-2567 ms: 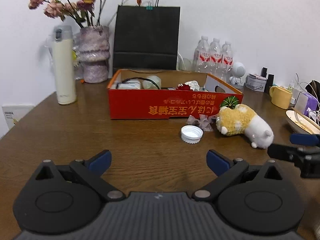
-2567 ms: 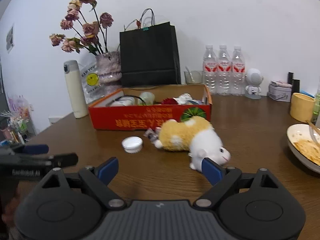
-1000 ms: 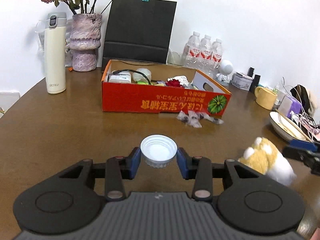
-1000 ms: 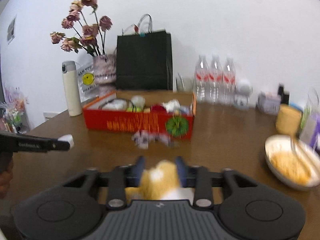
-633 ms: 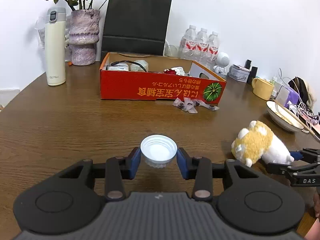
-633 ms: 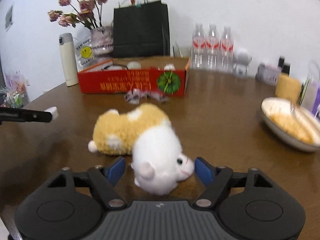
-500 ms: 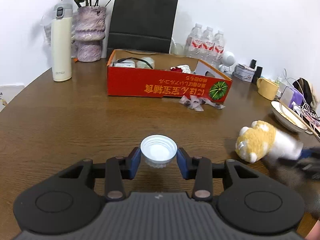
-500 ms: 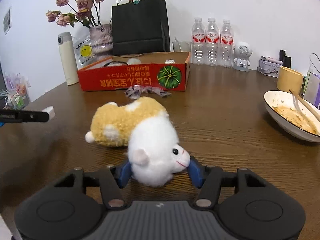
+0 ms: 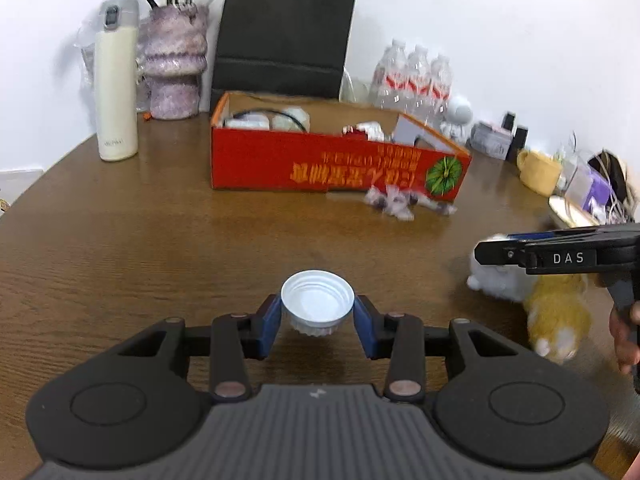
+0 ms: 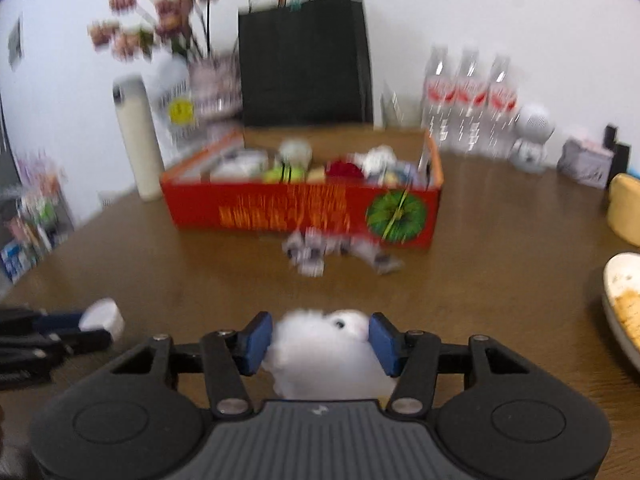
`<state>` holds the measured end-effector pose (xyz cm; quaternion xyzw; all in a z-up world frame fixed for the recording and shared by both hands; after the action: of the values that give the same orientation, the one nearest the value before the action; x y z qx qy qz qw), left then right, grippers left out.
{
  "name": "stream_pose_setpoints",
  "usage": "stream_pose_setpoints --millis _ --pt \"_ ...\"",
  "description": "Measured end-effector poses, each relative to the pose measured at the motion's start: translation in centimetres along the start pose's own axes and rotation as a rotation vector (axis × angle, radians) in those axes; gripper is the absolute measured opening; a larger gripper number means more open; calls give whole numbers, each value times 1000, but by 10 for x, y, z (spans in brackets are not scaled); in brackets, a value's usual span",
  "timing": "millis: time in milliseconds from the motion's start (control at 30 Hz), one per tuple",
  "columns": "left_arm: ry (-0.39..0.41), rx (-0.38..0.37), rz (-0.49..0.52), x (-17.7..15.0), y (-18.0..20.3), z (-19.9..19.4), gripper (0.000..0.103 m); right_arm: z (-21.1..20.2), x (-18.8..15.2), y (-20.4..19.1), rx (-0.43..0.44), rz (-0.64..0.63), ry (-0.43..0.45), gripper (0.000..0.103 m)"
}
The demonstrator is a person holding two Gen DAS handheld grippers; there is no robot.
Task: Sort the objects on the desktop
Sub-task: 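Carry the cap and sheep into the cardboard box and open both tools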
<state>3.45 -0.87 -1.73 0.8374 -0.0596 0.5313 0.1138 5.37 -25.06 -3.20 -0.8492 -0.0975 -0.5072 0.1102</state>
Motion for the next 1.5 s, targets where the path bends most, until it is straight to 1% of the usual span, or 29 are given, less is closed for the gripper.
stream_pose_setpoints --millis 67,100,133,167,200,233,333,400,433,467,500,600,700,800,867,967,1100,1167,1267,1333,1367,1433,1500 --pt "-15 -1 29 -6 2 5 41 0 -4 0 -4 1 -7 57" --pt "-19 -2 40 -7 3 6 42 -2 -6 2 -9 9 -16 64" --pt "-20 -9 52 -8 5 6 46 -4 -7 5 -20 17 -28 69" --pt "-18 -19 61 -8 7 6 56 -7 -7 7 -23 19 -36 75" --pt "-15 -24 64 -8 8 7 64 -10 -7 8 -12 15 -44 75" --pt "-15 -20 62 -7 8 7 74 -12 -9 9 4 11 -59 75" --pt "-24 -20 49 -8 7 12 71 -13 -14 9 32 11 -112 74" --pt "-33 -11 36 -8 6 15 62 -15 -16 8 42 20 -129 74" --pt "-37 -6 23 -9 5 17 50 -15 -16 7 45 24 -134 73" --pt "-30 4 20 -8 5 16 42 -16 -17 6 41 19 -137 66" --pt "-32 0 16 -8 6 16 41 -16 -16 6 33 11 -136 59" --pt "-11 -17 -5 -4 8 9 41 -19 -15 1 22 -5 -144 54" --pt "23 -16 0 7 9 3 41 -22 -8 2 27 27 -118 52" --pt "50 -24 -11 26 8 3 41 -29 10 5 29 69 -39 52" --pt "74 -40 -29 43 8 7 41 -32 25 7 67 110 23 51" --pt "125 -43 -36 73 10 21 41 -30 49 14 82 180 99 50" --pt "175 -51 -35 117 15 49 41 -21 93 24 88 226 211 47" --pt "191 -62 -38 141 17 67 41 -14 121 31 70 240 264 47" --pt "188 -44 -30 170 16 100 41 1 164 41 34 232 321 47" --pt "179 -25 -18 180 15 127 41 21 187 45 14 210 331 47" --pt "162 -22 -8 181 15 142 41 32 195 47 0 202 331 47" --pt "102 2 -28 173 13 172 41 64 207 52 -46 170 301 47" --pt "37 0 -52 161 13 197 41 96 205 54 -82 153 230 47"
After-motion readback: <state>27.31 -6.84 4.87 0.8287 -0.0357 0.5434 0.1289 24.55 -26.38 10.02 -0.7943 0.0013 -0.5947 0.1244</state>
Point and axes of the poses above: each gripper's, at about its wrist camera, not at the fingertips, and z roughly the way its jaws point, y to its right, x to its top, the point moved 8 cm from there along z, roughly the way its jaws point, and after that the axes turned 12 degrees about y, right-handed, at the moved point
